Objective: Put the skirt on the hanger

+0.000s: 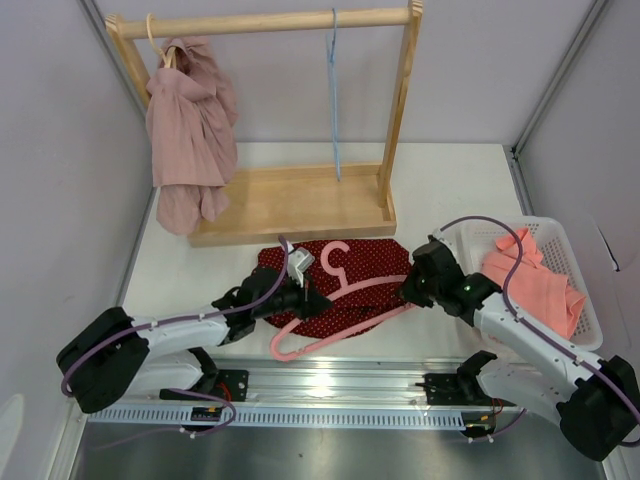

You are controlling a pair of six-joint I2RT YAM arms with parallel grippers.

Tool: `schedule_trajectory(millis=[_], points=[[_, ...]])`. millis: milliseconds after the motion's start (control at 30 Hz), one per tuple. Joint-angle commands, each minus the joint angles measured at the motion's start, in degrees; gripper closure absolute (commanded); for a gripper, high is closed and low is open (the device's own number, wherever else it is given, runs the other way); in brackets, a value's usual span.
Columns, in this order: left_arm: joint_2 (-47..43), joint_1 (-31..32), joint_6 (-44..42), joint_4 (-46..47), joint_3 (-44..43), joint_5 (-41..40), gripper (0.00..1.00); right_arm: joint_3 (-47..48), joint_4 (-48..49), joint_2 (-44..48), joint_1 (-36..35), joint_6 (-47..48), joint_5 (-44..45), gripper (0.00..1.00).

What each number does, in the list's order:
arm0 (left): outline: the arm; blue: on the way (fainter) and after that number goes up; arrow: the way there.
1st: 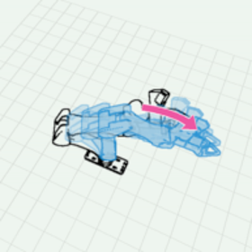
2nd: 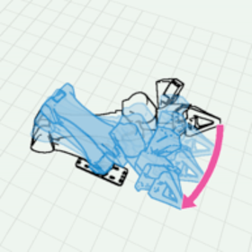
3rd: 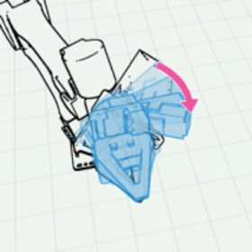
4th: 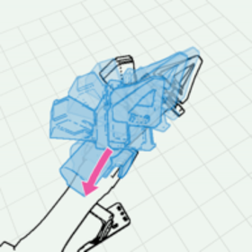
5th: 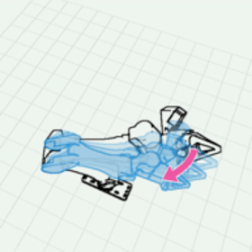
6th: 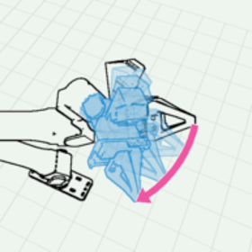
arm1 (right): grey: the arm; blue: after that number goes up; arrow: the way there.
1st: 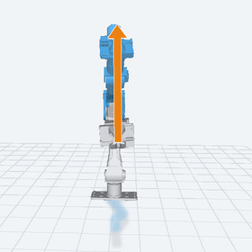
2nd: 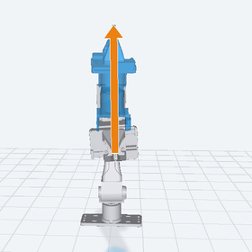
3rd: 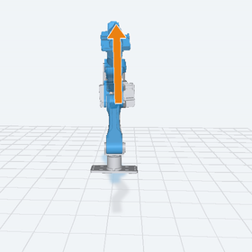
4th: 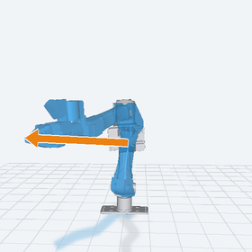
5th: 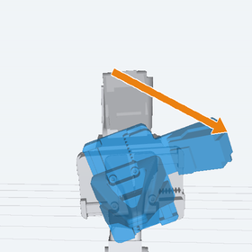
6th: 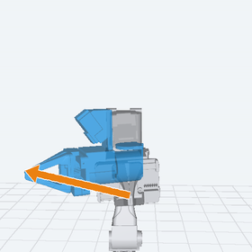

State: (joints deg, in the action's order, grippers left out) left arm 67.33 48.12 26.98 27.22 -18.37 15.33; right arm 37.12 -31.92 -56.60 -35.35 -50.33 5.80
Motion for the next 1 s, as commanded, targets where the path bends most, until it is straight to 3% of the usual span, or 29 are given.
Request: schedule_trajectory(millis=[0, 367, 967], points=[[-0.27, -2.32, -0.18, 1.43, -0.70, 0.66, 1.00, 3.66, -1.39, 1.14, 0.63, 1.02, 1.67, 0.92], [-0.80, -6.19, 0.00, 1.08, -0.09, 0.93, 1.00, 6.73, -3.58, 1.93, 3.35, 2.34, 0.97, 0.93], [2.01, -11.91, 3.96, 9.60, 2.46, 4.79, 1.00, 13.06, -7.19, 1.32, 8.10, 5.76, -2.19, 0.94]])
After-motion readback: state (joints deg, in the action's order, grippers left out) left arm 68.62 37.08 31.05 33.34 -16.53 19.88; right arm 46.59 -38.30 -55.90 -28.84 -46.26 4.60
